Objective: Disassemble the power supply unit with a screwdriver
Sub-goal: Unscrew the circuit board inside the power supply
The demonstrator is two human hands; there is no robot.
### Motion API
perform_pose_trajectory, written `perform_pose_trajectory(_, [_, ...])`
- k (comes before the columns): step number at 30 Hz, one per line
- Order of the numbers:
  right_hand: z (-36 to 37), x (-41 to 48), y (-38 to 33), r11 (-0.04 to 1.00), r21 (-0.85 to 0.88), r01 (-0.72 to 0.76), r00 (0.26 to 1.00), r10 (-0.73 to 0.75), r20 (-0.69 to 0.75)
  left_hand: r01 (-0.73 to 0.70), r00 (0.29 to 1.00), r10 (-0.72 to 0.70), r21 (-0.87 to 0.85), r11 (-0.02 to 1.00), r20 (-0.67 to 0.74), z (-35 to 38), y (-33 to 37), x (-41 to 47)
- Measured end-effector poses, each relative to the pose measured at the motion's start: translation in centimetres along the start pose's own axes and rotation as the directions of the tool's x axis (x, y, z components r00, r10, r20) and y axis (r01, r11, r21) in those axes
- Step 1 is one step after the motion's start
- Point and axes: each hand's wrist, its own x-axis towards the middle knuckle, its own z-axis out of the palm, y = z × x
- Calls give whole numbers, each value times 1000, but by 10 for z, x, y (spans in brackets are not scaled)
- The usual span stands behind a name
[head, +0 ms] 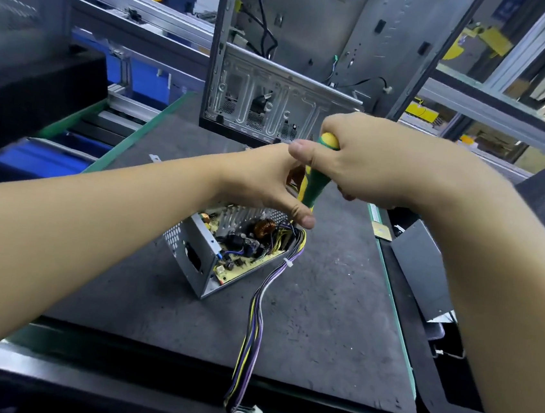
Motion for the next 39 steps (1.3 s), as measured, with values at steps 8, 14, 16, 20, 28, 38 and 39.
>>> perform_pose_trajectory(8, [-6,-9,5,994,86,63,992,-72,104,6,1000,-6,-37,999,23,-7,-2,-4])
perform_pose_trajectory(14, [14,0,0,999,6,43,991,-42,-125,-36,999,36,33,999,14,-1,-1,-1])
perform_pose_trajectory(16, [11,-3,2,997,48,54,986,-46,-160,-18,1000,18,-4,1000,-13,-5,-5,-2])
perform_pose_trajectory(20, [-5,-14,11,995,88,50,974,-30,-224,-42,982,45,22,999,-184,-6,1,-4])
perform_pose_trajectory(28, [-17,-29,27,992,127,10,977,18,-214,-101,951,222,463,880,-215,6,15,-15])
perform_pose_trajectory(38, [-40,-63,59,971,225,-78,967,129,-221,-91,996,76,609,788,50,47,27,2])
perform_pose_trajectory(39, [-43,-67,64,968,236,-83,962,139,-233,-57,998,34,636,770,49,54,29,6])
